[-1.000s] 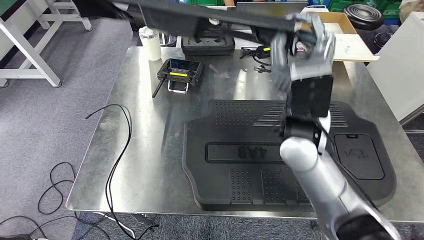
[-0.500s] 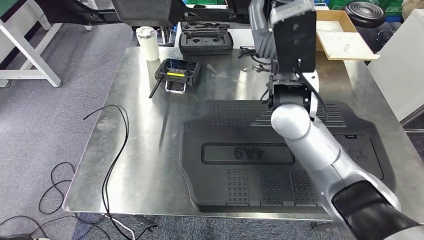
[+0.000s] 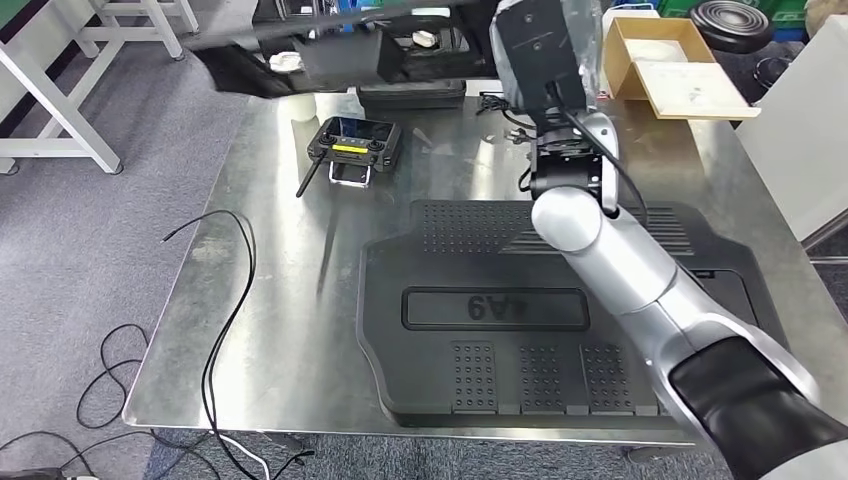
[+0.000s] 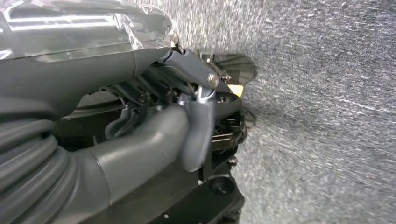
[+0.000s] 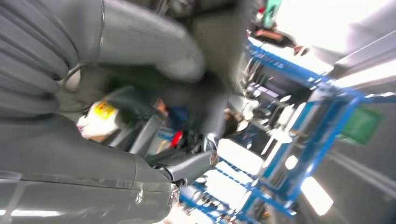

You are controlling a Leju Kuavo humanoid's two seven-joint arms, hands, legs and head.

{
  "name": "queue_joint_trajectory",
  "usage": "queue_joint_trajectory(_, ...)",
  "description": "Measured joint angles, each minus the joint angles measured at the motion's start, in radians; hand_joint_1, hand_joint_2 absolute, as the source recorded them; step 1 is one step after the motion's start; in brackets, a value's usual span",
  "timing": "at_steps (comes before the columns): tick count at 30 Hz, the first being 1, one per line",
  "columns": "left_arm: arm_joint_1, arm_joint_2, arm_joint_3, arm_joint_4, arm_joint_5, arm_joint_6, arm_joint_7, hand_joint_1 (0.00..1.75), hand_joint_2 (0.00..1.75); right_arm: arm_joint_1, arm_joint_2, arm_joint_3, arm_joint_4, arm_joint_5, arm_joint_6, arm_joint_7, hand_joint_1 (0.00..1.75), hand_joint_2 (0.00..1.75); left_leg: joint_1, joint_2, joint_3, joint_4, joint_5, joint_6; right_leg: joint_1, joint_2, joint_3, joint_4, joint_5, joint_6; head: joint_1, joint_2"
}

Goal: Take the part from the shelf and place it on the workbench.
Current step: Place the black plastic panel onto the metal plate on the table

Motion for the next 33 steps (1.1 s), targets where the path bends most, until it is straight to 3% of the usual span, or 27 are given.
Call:
queue_joint_trajectory(3,-0.006,0.000,-0.015,0.000,-0.032,0.031,0.014,0.00,0.00,0.000,-0.027,0.006,0.014,-0.006,-0.014,0.030,0.00,0.00,0.000,0.000,0.000,-0.002,0.000,0.000,0.000,0.000,-0.001,-0.001,0.000,0.000,0.000,0.000)
queue_joint_trajectory(15,-0.002,0.000,-0.037,0.000,-0.031,-0.018,0.025,0.00,0.00,0.013,-0.106,0.023,0.037,-0.047,-0.061,0.039,0.00,0.00,-0.003,0.000,0.002,-0.005,0.005,-0.006,-0.005,0.001,-0.001,-0.004,-0.002,0.001,0.000,0.000)
queue_joint_trajectory(33,-0.002,0.000,-0.045,0.000,-0.032,-0.022,0.027,0.00,0.00,0.022,-0.150,0.046,0.046,-0.050,-0.066,0.029,0.00,0.00,-0.001,0.001,0.011,-0.019,0.003,-0.008,-0.002,0.000,0.001,-0.004,-0.005,-0.002,0.000,0.000)
